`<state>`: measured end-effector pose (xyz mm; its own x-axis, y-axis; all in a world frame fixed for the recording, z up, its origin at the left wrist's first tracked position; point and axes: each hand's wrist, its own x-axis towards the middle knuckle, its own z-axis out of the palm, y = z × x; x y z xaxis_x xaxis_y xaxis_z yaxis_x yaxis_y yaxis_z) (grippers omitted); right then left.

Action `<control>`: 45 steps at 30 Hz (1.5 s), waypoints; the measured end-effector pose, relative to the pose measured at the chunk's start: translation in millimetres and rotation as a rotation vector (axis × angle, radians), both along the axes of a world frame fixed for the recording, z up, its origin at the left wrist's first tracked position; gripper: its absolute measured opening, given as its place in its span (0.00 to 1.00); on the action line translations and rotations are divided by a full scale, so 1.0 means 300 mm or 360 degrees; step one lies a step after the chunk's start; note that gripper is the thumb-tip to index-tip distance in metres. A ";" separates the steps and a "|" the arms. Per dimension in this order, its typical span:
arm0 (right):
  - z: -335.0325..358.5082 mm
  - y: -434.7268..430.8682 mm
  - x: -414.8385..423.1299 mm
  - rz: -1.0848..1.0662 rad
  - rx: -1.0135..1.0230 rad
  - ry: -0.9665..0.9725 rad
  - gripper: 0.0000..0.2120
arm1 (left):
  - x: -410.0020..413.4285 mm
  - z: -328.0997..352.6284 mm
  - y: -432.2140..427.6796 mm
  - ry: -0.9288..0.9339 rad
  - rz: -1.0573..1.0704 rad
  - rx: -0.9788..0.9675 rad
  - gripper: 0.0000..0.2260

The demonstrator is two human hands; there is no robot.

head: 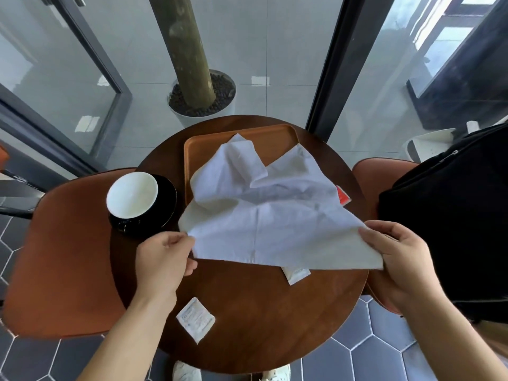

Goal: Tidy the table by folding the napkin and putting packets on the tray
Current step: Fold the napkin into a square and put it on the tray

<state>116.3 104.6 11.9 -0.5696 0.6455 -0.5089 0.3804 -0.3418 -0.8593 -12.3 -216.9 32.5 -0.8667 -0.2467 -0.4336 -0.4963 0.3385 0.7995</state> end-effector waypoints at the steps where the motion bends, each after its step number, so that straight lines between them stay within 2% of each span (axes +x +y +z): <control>1: 0.000 0.006 0.003 -0.0024 0.0005 0.0020 0.14 | 0.005 -0.002 -0.003 -0.0022 -0.0027 -0.0035 0.05; 4: -0.007 0.022 0.028 0.0062 0.0065 -0.0008 0.14 | 0.028 -0.006 -0.028 -0.0080 -0.0074 -0.0118 0.09; 6: -0.035 0.032 0.049 0.0268 0.0162 -0.0169 0.10 | 0.049 -0.005 -0.046 -0.0122 -0.0261 -0.0336 0.11; 8: -0.072 0.032 0.063 0.0512 0.0517 -0.0434 0.08 | 0.070 -0.006 -0.053 -0.0230 -0.0604 -0.0681 0.12; 10: -0.089 0.020 0.064 0.0782 0.0884 -0.0704 0.08 | 0.081 -0.015 -0.048 -0.0281 -0.0809 -0.0927 0.09; 13: -0.082 0.010 0.038 0.1117 0.1221 -0.0921 0.10 | 0.059 -0.034 -0.030 -0.0168 -0.0879 -0.1144 0.08; 15: -0.073 0.018 -0.007 0.1098 0.1440 -0.0919 0.09 | 0.026 -0.046 -0.017 -0.0024 -0.0916 -0.1190 0.08; 17: -0.062 0.026 -0.082 0.0945 0.1532 -0.0756 0.08 | -0.025 -0.051 0.007 0.0162 -0.0922 -0.1137 0.08; 21: -0.041 0.043 -0.328 0.0845 0.1585 -0.0473 0.09 | -0.216 -0.063 0.065 0.0577 -0.0955 -0.1018 0.08; 25: -0.049 0.071 -0.587 0.0932 0.1598 -0.0503 0.14 | -0.461 -0.083 0.142 0.0766 -0.0994 -0.1018 0.06; 30: -0.085 0.113 -0.764 0.1176 0.1670 -0.0815 0.24 | -0.663 -0.137 0.238 0.0677 -0.1168 -0.1112 0.12; 33: -0.105 0.131 -0.795 0.1209 0.1635 -0.0900 0.21 | -0.728 -0.158 0.278 0.0552 -0.1231 -0.1174 0.11; 36: -0.121 0.139 -0.795 0.1206 0.1630 -0.0845 0.05 | -0.752 -0.164 0.312 0.0455 -0.1253 -0.1284 0.11; 41: -0.082 0.190 -0.776 0.0896 0.1648 -0.0504 0.06 | -0.742 -0.177 0.345 0.0321 -0.1171 -0.1361 0.07; 45: -0.050 0.278 -0.784 0.0659 0.1565 -0.0410 0.05 | -0.717 -0.159 0.340 0.0198 -0.0955 -0.1291 0.14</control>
